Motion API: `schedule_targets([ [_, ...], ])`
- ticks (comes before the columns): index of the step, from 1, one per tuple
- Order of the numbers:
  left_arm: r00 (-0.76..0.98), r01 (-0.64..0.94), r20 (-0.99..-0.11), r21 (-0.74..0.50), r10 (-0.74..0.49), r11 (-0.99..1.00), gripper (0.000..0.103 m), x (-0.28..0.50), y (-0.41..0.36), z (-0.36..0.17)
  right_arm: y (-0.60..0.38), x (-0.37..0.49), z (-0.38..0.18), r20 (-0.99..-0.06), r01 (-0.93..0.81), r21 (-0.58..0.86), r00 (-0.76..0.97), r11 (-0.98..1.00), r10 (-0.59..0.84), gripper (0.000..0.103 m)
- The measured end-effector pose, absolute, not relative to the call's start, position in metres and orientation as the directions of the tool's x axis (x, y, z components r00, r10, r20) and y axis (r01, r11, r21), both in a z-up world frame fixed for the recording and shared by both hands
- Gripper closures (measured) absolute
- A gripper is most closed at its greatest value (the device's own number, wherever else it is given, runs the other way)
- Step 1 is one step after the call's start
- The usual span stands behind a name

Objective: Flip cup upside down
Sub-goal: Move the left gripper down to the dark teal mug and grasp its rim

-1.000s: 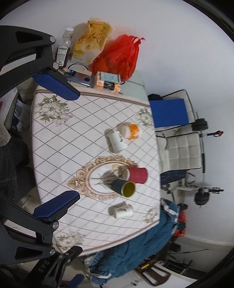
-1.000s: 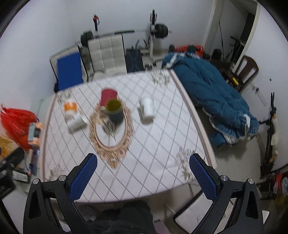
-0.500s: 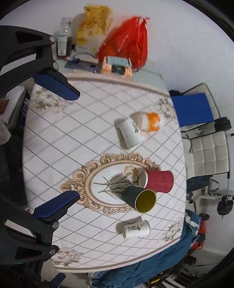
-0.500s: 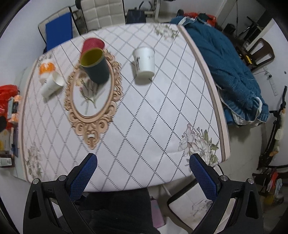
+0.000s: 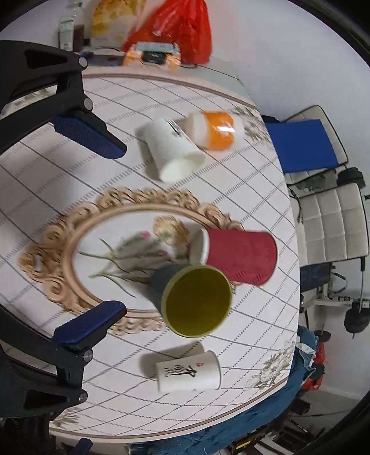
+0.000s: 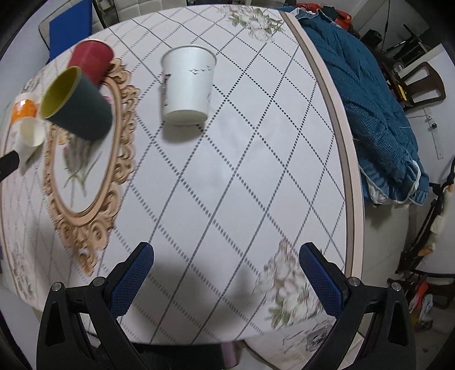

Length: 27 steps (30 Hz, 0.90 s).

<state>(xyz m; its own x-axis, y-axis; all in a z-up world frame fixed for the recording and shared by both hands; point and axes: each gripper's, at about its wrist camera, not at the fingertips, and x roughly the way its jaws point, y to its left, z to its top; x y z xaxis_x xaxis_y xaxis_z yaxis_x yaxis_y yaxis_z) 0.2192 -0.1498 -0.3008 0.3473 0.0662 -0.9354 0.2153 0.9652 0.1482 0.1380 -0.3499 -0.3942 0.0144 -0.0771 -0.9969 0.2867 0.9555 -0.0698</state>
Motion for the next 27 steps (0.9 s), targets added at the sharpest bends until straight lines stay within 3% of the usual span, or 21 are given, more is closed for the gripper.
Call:
schedule_targets([
  [12, 0.394, 0.258, -0.919, 0.141, 0.029, 0.956, 0.0, 0.243, -0.185, -0.354, -0.368, 0.187, -0.435, -0.99, 0.238, -0.139, -0.019, 0.961, -0.139, 0.0],
  [27, 0.415, 0.301, -0.909, 0.104, -0.032, 0.948, 0.001, 0.261, -0.209, -0.366, -0.371, 0.205, -0.459, -0.987, 0.228, -0.157, -0.058, 0.961, -0.148, 0.0],
])
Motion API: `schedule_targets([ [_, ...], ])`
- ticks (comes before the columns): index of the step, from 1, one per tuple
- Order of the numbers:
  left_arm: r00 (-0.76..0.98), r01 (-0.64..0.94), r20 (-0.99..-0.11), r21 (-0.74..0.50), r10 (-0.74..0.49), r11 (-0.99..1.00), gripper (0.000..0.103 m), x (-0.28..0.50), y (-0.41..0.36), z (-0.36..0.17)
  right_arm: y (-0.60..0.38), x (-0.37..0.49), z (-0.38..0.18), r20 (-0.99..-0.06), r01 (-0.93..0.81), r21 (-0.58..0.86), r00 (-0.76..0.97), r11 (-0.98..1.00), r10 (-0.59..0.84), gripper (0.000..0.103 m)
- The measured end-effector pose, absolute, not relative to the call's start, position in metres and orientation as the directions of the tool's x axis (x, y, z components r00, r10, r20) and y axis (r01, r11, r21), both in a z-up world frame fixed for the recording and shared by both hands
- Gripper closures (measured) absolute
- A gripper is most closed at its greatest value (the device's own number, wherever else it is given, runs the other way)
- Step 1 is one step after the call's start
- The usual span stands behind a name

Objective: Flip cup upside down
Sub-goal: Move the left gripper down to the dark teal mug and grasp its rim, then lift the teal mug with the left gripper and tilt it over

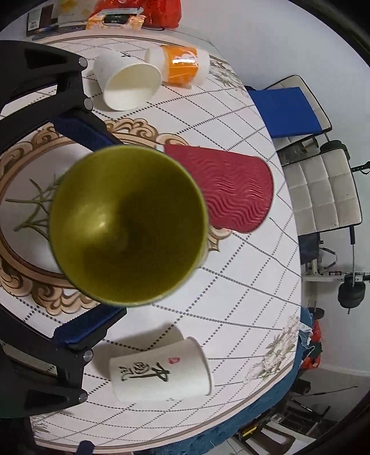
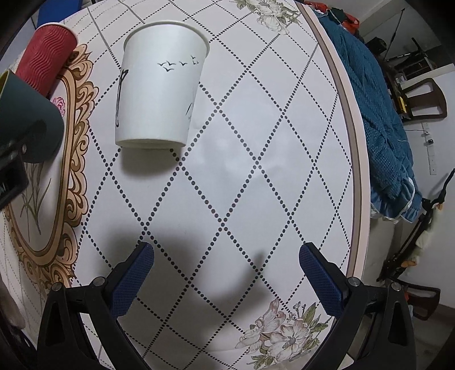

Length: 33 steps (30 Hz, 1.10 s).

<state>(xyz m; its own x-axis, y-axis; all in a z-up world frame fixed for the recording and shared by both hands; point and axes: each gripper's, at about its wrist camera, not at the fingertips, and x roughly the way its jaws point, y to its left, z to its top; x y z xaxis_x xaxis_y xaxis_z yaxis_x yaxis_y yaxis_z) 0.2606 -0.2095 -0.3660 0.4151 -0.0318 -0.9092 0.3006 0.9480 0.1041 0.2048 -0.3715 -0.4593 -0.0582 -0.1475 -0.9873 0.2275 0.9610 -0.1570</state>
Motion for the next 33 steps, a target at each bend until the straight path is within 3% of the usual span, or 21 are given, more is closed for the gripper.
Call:
schedule_targets([
  [5, 0.427, 0.297, -0.902, 0.076, -0.061, 0.952, 0.007, 0.266, -0.213, -0.365, -0.38, 0.204, -0.467, -0.985, 0.242, -0.169, -0.069, 0.955, -0.157, 0.0],
  [8, 0.438, 0.294, -0.896, 0.065, -0.074, 0.954, 0.032, 0.267, -0.214, -0.364, -0.386, 0.202, -0.468, -0.983, 0.244, -0.179, -0.072, 0.953, -0.166, 0.0],
  [9, 0.439, 0.296, -0.895, 0.064, -0.077, 0.953, 0.035, 0.268, -0.215, -0.364, -0.388, 0.202, -0.468, -0.983, 0.245, -0.182, -0.073, 0.952, -0.17, 0.0],
  [21, 0.467, 0.297, -0.882, 0.084, -0.067, 0.951, 0.036, 0.258, -0.213, -0.356, -0.398, 0.203, -0.469, -0.982, 0.247, -0.186, -0.065, 0.951, -0.176, 0.0],
  [33, 0.437, 0.294, -0.899, 0.115, -0.026, 0.949, 0.036, 0.23, -0.182, -0.313, -0.38, 0.201, -0.447, -0.991, 0.237, -0.134, -0.032, 0.962, -0.13, 0.0],
])
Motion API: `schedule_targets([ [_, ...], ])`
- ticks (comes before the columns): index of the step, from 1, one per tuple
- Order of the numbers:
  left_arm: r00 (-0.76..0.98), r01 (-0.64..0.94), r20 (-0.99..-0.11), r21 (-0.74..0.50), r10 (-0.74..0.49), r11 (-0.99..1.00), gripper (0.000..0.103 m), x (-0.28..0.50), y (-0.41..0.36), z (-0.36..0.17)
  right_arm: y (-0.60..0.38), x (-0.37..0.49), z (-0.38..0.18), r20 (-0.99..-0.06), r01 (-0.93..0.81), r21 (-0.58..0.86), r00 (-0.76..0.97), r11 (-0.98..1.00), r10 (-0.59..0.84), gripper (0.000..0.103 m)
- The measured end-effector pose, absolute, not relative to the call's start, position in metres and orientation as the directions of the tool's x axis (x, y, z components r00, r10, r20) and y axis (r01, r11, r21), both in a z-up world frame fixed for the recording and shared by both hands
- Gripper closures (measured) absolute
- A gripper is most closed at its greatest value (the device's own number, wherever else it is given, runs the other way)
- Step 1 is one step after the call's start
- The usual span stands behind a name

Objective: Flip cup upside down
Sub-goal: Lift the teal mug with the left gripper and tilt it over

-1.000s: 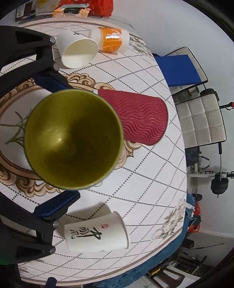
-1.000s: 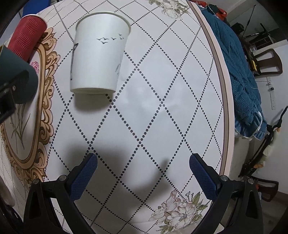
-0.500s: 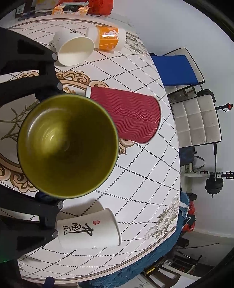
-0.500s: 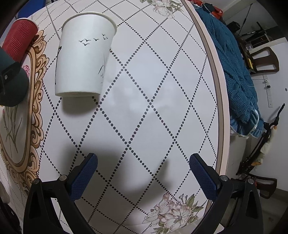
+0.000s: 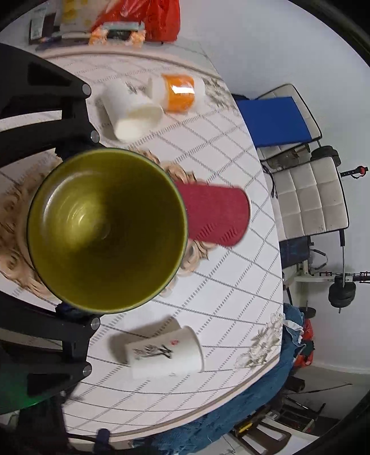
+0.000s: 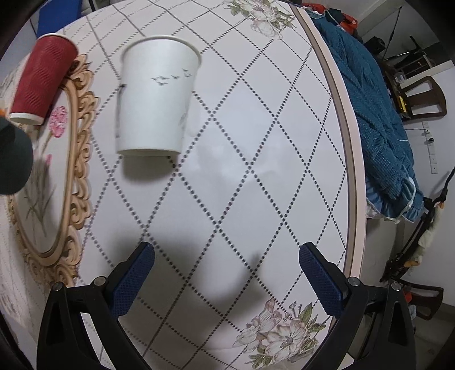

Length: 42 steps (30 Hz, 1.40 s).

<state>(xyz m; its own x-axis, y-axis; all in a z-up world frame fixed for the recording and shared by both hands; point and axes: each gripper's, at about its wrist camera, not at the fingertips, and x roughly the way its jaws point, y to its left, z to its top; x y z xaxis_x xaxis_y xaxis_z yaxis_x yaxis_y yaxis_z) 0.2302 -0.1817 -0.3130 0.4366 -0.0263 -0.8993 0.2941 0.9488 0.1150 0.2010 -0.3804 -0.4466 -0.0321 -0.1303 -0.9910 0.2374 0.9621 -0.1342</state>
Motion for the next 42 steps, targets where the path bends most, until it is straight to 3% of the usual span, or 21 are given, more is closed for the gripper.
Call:
schedule_targets([
  [20, 0.281, 0.342, -0.959, 0.123, 0.023, 0.932, 0.036, 0.122, -0.078, -0.27, -0.267, 0.122, -0.383, -0.996, 0.181, -0.048, 0.064, 0.982, -0.06, 0.0],
  [32, 0.057, 0.355, -0.997, 0.069, 0.052, 0.932, 0.036, 0.09, -0.038, -0.312, -0.214, 0.078, -0.389, -0.999, 0.115, -0.031, 0.015, 0.993, -0.033, 0.0],
  [42, -0.164, 0.34, -0.985, -0.005, 0.054, 0.941, 0.036, 0.113, -0.03, -0.363, -0.215, 0.081, -0.408, -0.998, 0.155, -0.027, -0.053, 0.988, -0.019, 0.0],
])
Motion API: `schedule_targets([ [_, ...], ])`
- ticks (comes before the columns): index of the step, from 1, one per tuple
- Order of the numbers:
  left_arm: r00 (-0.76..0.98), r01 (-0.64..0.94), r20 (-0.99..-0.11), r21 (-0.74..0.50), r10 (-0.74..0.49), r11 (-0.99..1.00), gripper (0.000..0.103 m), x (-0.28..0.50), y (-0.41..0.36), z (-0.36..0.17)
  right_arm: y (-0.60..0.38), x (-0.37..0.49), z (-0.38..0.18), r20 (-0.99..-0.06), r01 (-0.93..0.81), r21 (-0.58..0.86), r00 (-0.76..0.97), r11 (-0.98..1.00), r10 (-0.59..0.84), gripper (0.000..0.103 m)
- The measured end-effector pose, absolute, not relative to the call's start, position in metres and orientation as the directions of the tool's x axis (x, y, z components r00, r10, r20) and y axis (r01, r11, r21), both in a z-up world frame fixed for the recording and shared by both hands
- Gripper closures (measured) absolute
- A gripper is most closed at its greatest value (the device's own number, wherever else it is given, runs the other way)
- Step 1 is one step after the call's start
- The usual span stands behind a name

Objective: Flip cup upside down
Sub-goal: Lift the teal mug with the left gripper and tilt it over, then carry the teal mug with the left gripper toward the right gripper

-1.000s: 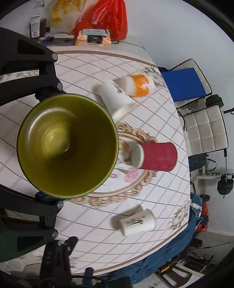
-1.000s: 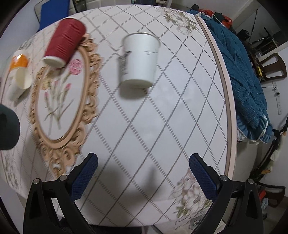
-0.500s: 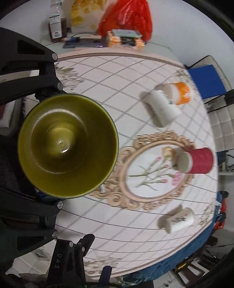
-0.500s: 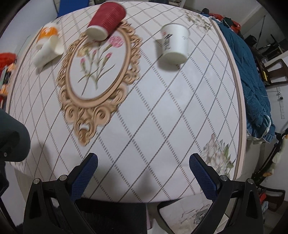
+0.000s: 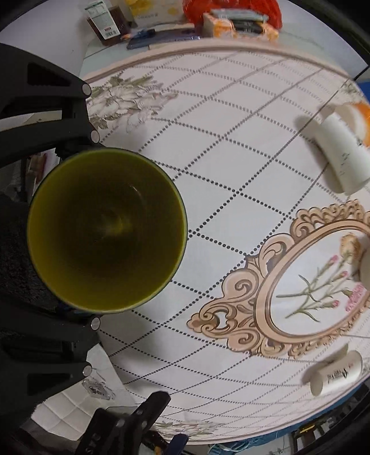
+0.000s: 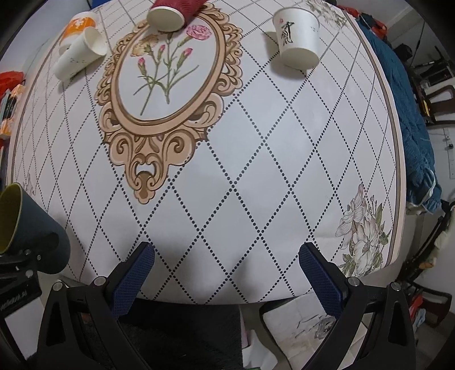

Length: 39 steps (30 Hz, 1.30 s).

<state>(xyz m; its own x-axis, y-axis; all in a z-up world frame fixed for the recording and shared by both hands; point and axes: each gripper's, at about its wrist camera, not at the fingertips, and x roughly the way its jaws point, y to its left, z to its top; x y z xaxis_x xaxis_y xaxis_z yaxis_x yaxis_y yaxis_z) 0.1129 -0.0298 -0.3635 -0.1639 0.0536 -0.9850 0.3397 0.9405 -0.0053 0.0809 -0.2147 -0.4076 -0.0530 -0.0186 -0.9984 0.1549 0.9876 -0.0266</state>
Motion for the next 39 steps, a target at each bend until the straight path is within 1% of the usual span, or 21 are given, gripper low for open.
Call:
schedule_targets([
  [6, -0.238, 0.299, -0.97, -0.033, 0.041, 0.954, 0.036, 0.142, -0.028, -0.389, -0.227, 0.095, -0.41, -0.998, 0.182, -0.049, -0.054, 0.982, -0.04, 0.0],
  [12, -0.241, 0.248, -0.97, -0.03, 0.032, 0.968, 0.036, 0.173, -0.02, -0.403, -0.238, 0.11, -0.409, -0.997, 0.197, -0.066, -0.053, 0.978, -0.057, 0.0],
  [18, -0.27, 0.161, -0.963, -0.039, 0.006, 0.986, 0.036, 0.198, -0.004, -0.426, -0.243, 0.125, -0.409, -0.996, 0.211, -0.072, -0.057, 0.975, -0.062, 0.0],
  [23, -0.291, 0.119, -0.957, -0.037, -0.001, 0.992, 0.036, 0.206, 0.008, -0.445, -0.245, 0.128, -0.411, -0.997, 0.21, -0.073, -0.055, 0.975, -0.062, 0.0],
  [27, -0.281, 0.123, -0.96, -0.036, 0.0, 0.992, 0.036, 0.204, 0.019, -0.454, -0.244, 0.129, -0.411, -0.997, 0.212, -0.071, -0.054, 0.975, -0.06, 0.0],
  [28, -0.277, 0.124, -0.961, -0.033, 0.003, 0.992, 0.035, 0.206, 0.014, -0.46, -0.244, 0.129, -0.41, -0.997, 0.213, -0.07, -0.055, 0.975, -0.06, 0.0],
  [29, -0.273, 0.127, -0.962, -0.03, 0.006, 0.991, 0.029, 0.207, 0.016, -0.462, -0.243, 0.13, -0.41, -0.997, 0.214, -0.069, -0.055, 0.974, -0.058, 0.0],
  [30, -0.272, 0.129, -0.962, -0.035, 0.001, 0.991, 0.022, 0.207, 0.019, -0.464, -0.243, 0.131, -0.41, -0.997, 0.215, -0.068, -0.055, 0.974, -0.057, 0.0],
  [32, -0.266, 0.134, -0.964, -0.031, 0.006, 0.991, 0.017, 0.208, 0.013, -0.467, -0.241, 0.131, -0.409, -0.997, 0.215, -0.068, -0.055, 0.974, -0.058, 0.0],
  [39, -0.228, 0.153, -0.974, -0.016, 0.02, 0.988, 0.015, 0.205, -0.003, -0.463, -0.244, 0.131, -0.411, -0.997, 0.216, -0.067, -0.056, 0.974, -0.056, 0.0],
])
